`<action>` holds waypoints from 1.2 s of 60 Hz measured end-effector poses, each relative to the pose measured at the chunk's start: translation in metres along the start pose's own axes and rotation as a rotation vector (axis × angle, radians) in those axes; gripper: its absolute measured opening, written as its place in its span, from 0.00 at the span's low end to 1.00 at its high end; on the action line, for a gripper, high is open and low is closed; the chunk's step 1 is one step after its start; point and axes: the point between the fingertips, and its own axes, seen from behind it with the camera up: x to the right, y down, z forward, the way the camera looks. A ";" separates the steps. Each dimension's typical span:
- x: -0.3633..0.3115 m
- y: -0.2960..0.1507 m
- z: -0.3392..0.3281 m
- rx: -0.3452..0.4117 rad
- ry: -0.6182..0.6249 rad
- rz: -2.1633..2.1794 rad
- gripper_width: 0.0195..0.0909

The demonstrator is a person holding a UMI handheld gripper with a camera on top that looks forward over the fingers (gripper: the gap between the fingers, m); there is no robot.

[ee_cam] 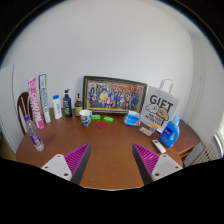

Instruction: Pour water

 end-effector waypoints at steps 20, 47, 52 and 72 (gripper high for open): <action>-0.094 0.030 -0.009 -0.013 -0.046 -0.028 0.93; -0.341 0.060 0.027 0.040 -0.253 0.000 0.93; -0.374 0.058 0.053 0.065 -0.263 0.005 0.93; -0.440 0.040 0.140 0.167 -0.227 0.039 0.80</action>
